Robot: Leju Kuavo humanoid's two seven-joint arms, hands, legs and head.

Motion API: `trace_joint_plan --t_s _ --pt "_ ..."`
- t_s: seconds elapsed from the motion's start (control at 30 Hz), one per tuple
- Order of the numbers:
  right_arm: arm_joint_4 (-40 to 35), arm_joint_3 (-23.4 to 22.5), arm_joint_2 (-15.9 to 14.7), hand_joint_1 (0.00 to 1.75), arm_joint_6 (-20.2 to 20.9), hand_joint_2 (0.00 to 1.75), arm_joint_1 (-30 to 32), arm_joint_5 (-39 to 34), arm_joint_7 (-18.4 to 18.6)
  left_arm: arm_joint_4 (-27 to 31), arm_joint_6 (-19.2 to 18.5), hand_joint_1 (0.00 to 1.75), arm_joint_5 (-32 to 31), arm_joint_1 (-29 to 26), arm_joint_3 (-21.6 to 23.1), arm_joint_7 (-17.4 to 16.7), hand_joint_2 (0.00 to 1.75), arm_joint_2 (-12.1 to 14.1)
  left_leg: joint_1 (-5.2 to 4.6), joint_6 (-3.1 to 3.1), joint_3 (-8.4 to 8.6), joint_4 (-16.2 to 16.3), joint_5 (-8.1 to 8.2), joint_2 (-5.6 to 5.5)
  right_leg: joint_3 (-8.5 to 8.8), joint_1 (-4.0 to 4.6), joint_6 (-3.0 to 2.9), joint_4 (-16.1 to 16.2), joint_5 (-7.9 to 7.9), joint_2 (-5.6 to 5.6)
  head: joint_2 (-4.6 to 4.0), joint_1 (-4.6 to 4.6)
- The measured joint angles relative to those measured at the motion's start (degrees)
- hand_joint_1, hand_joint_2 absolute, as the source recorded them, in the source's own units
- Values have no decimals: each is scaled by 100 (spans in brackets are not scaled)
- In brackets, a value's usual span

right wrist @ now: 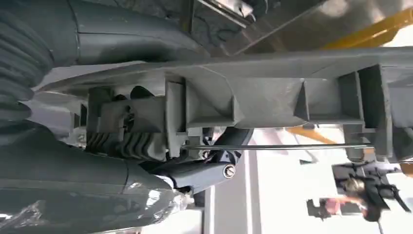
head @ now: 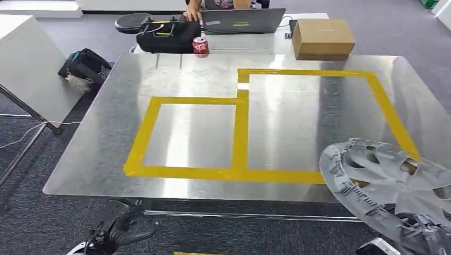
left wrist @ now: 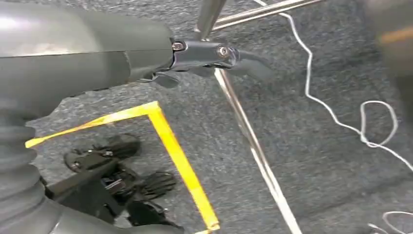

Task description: Take the parts from the cabinet and place them on the table.

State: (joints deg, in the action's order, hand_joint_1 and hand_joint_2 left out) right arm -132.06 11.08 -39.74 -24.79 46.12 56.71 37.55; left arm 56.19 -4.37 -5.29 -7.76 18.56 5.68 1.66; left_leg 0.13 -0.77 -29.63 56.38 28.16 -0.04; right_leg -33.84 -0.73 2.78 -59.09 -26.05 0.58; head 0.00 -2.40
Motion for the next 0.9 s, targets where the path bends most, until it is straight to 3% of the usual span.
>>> trace_joint_plan --t_s 0.1,0.2,0.27,0.4,0.53,0.7,0.9 --pt "136 -311 13 175 181 175 76 -277 -259 9 -55 0 -39 9 -87 24 175 -63 -1 2 14 1 -1 2 7 -1 5 13 8 0 0 0" --pt "251 -751 231 175 565 175 120 -11 -694 9 -70 0 -70 1 -103 44 175 -98 -1 4 15 1 -2 1 9 0 8 19 11 -1 0 0" --pt "297 -1115 552 175 818 175 112 316 -1076 2 -37 0 -85 -9 -122 96 175 -109 -2 5 14 1 -2 1 9 -1 9 21 11 -1 0 2" --pt "361 -1944 1509 175 1268 175 -115 797 -2121 -33 0 0 -96 -39 -146 203 175 -127 -1 5 12 0 -1 3 6 0 9 22 11 6 -2 2" --pt "382 -2423 2098 175 1451 175 -319 910 -2295 -33 0 0 -98 -41 -188 173 175 -153 -1 6 11 0 -1 4 8 0 8 22 10 3 -2 -2" --pt "393 -2682 2413 175 1473 175 -409 945 -2354 -33 0 0 -101 -40 -194 159 175 -157 -2 6 12 0 -1 4 10 -1 9 22 11 3 -2 0" --pt "483 -3126 2861 175 1589 175 -594 1236 -3017 -61 -2 0 -144 -38 -197 244 175 -157 -1 6 12 0 -1 4 9 -1 9 22 11 4 0 0"
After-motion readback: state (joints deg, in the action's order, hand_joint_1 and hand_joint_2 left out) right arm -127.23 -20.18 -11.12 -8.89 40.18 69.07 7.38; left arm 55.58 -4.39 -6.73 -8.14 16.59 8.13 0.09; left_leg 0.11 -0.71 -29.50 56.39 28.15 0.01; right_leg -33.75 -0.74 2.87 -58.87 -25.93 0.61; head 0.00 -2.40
